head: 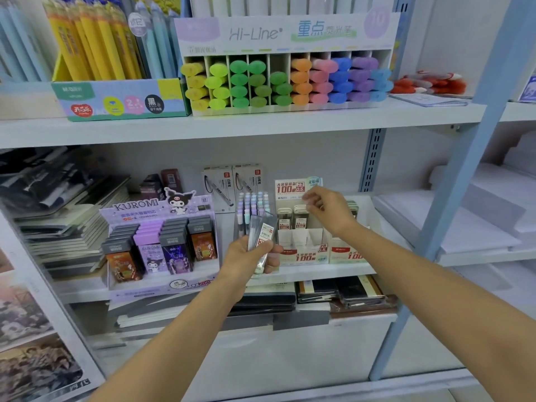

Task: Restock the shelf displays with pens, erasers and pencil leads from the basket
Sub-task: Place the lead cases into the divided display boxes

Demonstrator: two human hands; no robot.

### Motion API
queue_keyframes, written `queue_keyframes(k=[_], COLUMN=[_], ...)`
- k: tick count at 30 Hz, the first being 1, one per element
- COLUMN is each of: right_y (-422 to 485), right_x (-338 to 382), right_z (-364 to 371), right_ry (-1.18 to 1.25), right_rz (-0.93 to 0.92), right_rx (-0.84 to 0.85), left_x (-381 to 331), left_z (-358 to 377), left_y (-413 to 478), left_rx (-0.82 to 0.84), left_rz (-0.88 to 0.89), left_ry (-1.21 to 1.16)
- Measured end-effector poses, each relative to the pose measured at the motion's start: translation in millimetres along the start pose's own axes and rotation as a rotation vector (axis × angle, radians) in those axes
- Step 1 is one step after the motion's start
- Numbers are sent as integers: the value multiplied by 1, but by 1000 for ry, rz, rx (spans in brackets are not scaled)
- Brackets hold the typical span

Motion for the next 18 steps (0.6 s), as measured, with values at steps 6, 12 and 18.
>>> queue_keyframes(k=[6,12,18], right_y=[-20,-54,-69], right_x=[29,45,26], right_z=[-12,9,-11], right_ry=[173,428,541], right_rz=[-94,-77,8], right_rx=[13,386,349], left_x=[-3,-7,-17], left_z=[7,28,30], left_y=[-3,-12,-18], left_rx=[59,163,175], left_rz=[0,4,38], left_ry=[17,-7,103])
Point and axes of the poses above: each hand's wrist, its own y-axis towards the middle knuckle, its own z-axis out of the palm, x = y × z, the point moved 8 cm from there along y, towards the middle knuckle, and after that the axes turned 8 degrees about z, right-handed, at the moved point
